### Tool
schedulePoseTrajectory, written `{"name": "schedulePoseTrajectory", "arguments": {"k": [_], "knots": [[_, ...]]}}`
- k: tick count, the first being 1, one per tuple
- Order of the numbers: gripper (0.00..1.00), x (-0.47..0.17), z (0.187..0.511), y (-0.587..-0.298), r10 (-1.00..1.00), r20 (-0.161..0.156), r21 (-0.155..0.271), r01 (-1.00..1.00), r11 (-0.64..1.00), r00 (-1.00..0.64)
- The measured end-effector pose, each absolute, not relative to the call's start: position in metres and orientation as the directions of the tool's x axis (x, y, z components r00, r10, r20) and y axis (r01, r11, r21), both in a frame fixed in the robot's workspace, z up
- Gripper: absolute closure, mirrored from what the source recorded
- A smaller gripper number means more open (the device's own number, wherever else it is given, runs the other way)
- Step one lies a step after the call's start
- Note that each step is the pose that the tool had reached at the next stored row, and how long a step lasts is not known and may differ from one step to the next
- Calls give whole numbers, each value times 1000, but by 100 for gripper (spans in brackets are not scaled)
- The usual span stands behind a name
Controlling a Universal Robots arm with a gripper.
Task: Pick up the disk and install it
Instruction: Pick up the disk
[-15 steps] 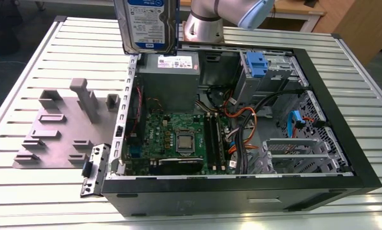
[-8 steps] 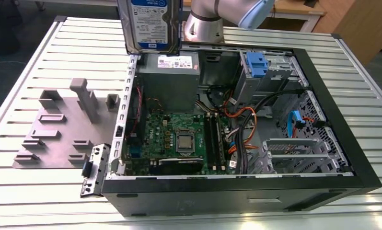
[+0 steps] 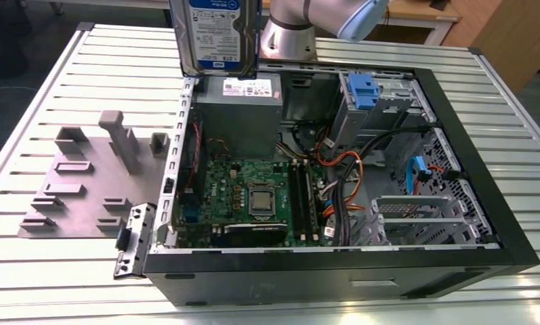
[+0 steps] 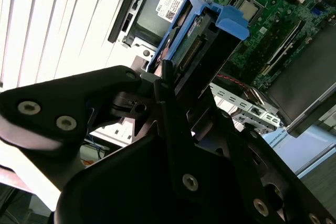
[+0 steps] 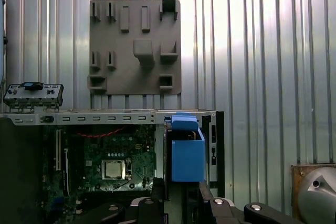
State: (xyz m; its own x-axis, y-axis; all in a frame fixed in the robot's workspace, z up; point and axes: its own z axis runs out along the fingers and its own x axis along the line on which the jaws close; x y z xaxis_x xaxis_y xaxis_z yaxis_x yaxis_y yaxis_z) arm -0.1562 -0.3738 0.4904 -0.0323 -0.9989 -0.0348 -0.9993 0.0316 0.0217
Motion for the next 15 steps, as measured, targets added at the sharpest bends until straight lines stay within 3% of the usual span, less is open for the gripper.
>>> {"name": "schedulePoseTrajectory", "arguments": {"k": [15], "knots": [[65, -156, 490, -384, -999, -33, 22, -999, 32, -32]]}}
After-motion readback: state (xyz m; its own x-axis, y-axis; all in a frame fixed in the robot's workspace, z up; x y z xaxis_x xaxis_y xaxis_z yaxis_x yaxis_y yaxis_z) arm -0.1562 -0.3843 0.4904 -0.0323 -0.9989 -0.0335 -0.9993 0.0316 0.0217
